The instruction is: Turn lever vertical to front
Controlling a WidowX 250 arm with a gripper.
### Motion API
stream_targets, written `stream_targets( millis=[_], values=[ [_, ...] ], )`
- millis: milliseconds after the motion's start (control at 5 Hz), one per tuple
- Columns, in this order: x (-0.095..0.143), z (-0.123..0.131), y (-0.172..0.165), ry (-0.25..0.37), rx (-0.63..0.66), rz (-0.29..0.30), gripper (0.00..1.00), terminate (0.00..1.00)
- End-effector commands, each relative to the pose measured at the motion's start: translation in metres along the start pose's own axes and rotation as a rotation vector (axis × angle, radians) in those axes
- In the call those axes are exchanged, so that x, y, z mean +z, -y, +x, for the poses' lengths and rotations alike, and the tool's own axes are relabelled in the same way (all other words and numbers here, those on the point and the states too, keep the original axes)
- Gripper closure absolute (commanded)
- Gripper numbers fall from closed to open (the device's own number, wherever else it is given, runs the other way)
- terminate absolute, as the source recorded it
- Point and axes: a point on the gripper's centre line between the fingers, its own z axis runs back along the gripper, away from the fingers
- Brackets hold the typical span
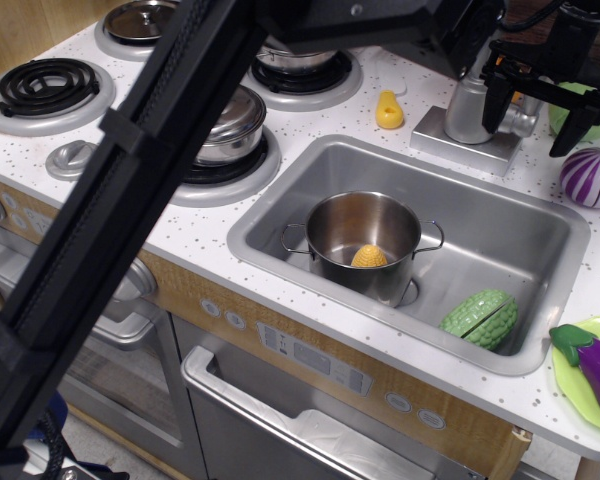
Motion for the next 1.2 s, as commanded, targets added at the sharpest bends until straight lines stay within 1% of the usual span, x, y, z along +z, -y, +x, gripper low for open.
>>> stream_targets(
  millis=[0, 200, 400, 600, 800, 1000],
  values=[
    [0.000, 0.000, 0.000, 0.000, 0.000, 0.000, 0.00, 0.00],
    [0.017, 0.007, -0.001, 0.109, 0.000, 0.043, 0.00, 0.00],
    [0.034, 0.011, 0.000, 0.217, 0.027, 0.134, 0.00, 0.00],
    [0.047, 0.015, -0.004, 0.290, 0.040, 0.112, 0.00, 0.00],
    [0.070, 0.018, -0.006, 0.336, 0.049, 0.147, 0.00, 0.00],
    [0.075, 0.028, -0.009, 0.396, 0.032, 0.155, 0.00, 0.00]
  ],
)
